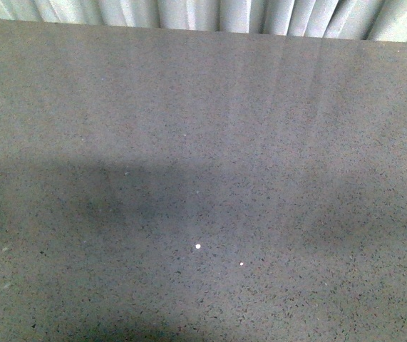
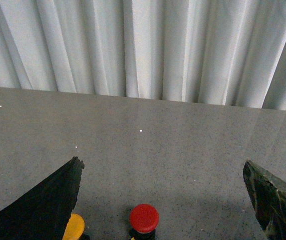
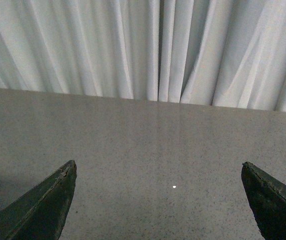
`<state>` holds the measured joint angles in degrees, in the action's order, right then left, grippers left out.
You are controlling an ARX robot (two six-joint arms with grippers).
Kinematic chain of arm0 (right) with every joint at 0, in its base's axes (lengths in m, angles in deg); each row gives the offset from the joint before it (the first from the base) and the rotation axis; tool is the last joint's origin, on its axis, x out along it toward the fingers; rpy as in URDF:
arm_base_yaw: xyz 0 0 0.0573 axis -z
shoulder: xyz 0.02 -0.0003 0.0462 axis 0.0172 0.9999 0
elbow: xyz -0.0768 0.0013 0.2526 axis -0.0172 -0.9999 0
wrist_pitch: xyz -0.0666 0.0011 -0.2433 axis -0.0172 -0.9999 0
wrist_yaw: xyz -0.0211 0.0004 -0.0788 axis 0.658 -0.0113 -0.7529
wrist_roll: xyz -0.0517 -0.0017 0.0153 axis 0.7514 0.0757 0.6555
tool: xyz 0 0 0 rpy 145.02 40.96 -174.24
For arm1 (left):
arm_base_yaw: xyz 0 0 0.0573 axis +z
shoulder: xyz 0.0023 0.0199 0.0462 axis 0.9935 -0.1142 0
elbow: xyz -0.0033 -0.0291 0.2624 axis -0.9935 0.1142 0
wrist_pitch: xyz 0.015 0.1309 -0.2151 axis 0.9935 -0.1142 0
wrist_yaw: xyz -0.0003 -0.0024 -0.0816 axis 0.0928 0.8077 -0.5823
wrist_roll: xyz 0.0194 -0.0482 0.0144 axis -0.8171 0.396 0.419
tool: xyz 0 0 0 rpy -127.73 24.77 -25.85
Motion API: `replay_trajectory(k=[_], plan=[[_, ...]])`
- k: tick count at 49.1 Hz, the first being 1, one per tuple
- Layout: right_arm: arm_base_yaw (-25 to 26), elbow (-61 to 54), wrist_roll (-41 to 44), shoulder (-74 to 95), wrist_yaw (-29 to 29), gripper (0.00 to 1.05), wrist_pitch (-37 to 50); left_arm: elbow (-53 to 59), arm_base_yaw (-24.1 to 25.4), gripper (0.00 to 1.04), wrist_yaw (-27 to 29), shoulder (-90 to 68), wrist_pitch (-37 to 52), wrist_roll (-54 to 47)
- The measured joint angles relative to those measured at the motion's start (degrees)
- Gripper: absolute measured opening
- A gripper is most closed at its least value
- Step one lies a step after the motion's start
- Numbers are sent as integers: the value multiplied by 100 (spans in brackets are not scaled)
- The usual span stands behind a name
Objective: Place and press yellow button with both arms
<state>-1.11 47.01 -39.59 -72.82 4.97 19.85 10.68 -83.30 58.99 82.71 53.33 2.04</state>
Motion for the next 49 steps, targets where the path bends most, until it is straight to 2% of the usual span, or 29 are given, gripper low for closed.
replay_trajectory(k=[45, 46, 47, 49], plan=[[0, 0, 0, 0, 0, 96, 0, -2, 0, 96, -7, -2, -2, 0], [0, 0, 0, 0, 0, 96, 0, -44, 55, 96, -210, -96, -146, -85], [0, 0, 0, -2, -7, 96, 0, -284, 208, 96, -870, -348, -774, -275], [0, 0, 0, 0, -2, 96, 0, -577, 295, 96, -1405, -793, -1390, -485]])
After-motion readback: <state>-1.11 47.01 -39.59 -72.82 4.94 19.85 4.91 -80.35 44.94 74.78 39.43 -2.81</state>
